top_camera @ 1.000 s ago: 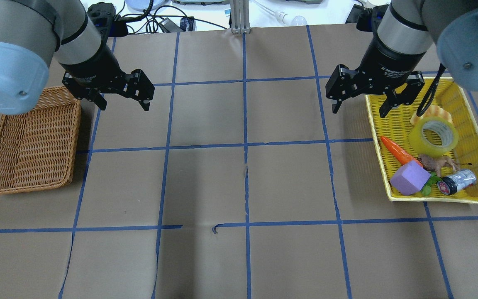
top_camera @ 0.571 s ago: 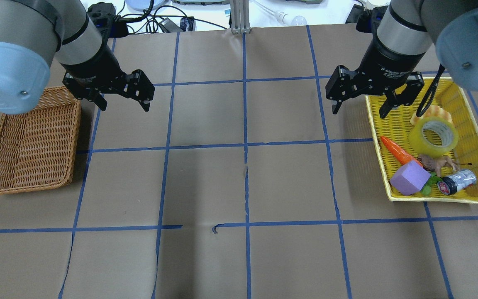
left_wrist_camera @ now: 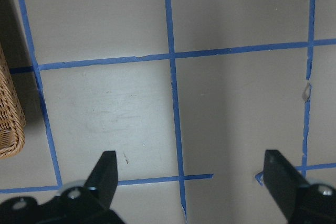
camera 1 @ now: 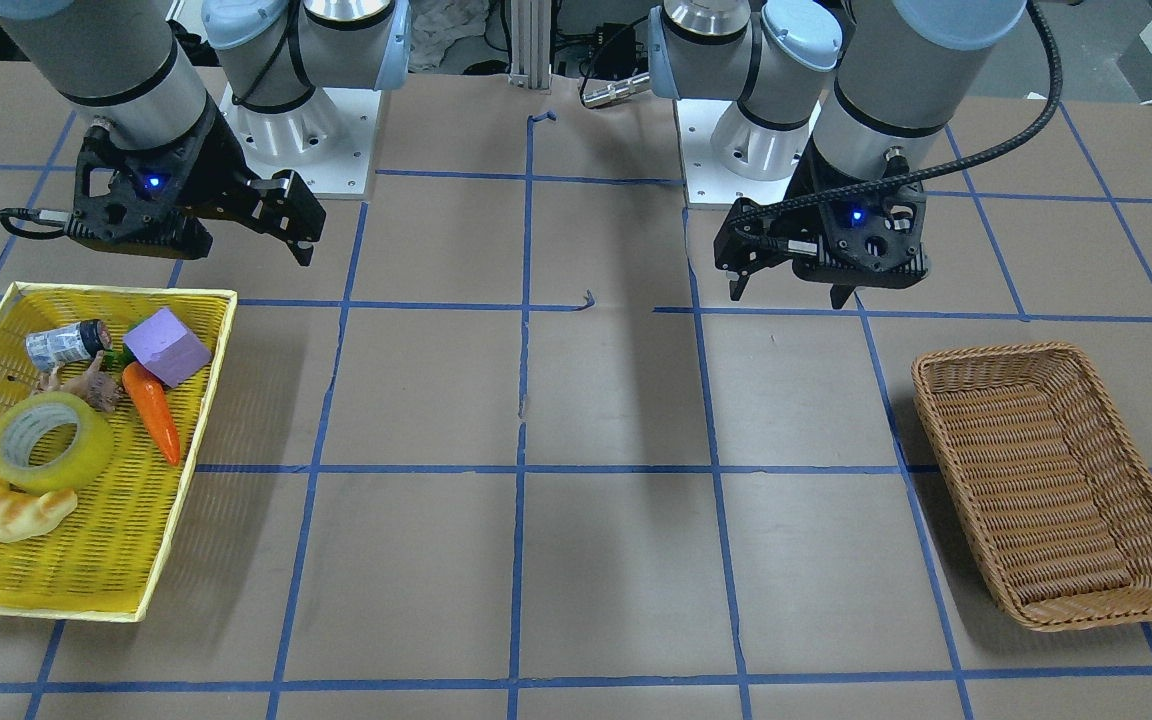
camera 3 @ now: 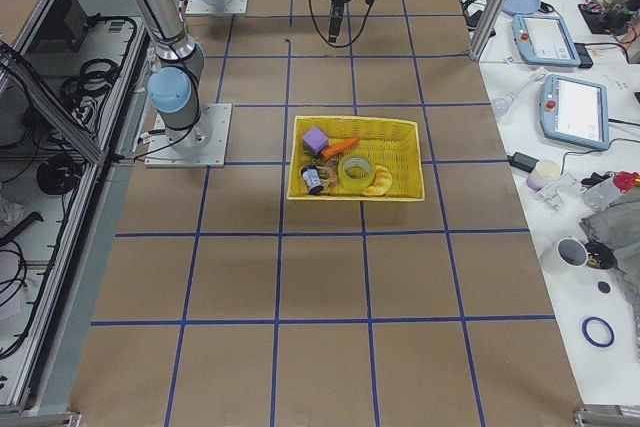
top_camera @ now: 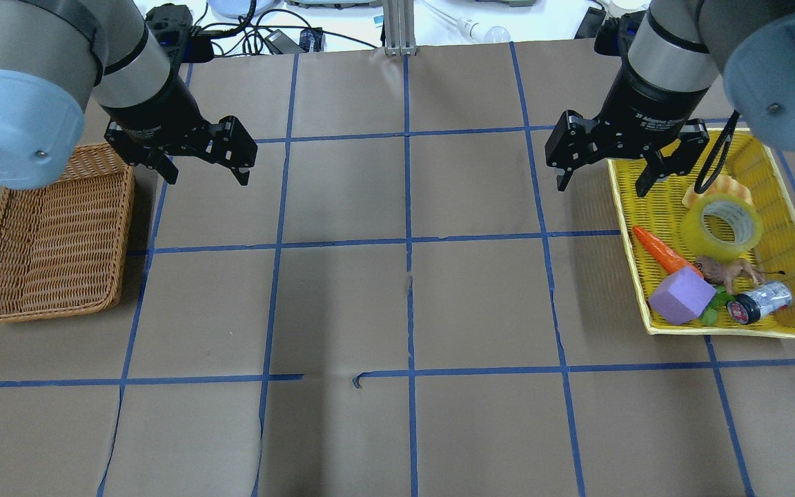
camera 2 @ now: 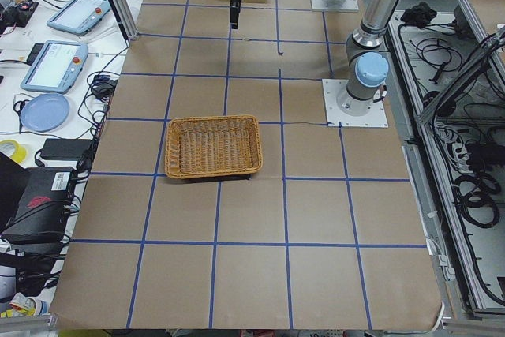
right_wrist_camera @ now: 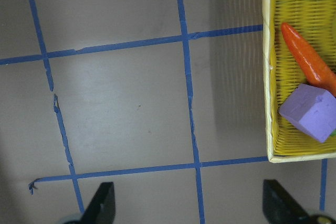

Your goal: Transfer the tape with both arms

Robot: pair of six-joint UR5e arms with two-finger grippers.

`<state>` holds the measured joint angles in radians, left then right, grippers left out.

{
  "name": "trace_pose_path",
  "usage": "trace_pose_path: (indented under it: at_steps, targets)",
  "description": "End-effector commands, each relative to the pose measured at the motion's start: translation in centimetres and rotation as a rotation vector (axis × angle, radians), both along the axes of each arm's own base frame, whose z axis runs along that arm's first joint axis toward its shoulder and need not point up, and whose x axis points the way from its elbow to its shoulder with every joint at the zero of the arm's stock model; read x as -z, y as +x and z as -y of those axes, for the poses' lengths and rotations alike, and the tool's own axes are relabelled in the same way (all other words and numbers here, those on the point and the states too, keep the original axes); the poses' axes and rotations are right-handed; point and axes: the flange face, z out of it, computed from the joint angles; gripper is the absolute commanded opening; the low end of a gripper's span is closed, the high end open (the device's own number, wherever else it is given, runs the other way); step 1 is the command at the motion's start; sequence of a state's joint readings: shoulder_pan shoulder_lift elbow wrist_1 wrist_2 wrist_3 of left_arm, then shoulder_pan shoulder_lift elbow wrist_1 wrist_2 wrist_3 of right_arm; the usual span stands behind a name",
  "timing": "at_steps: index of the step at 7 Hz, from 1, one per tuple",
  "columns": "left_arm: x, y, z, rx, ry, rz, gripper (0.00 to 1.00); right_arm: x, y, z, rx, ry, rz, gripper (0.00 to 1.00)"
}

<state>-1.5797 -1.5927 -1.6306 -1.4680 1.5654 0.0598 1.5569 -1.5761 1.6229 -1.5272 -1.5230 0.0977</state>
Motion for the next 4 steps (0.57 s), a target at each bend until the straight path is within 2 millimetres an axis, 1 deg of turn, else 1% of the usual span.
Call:
trace_pose_path:
  at_steps: [1,3,4]
  targets:
    - [0.05,-0.05,0.03,0.000,0.001,-0.004,1.00,0.03,-0.01,0.03,0.000,0.000,-0.002,1.00]
    - [0.21,-0.10,0.12,0.000,0.004,-0.008,1.00,0.12,0.00,-0.01,0.002,0.003,0.000,1.00]
    - [0.06,-0.10,0.03,0.000,0.001,-0.008,1.00,0.10,-0.29,0.15,0.006,0.002,0.000,1.00]
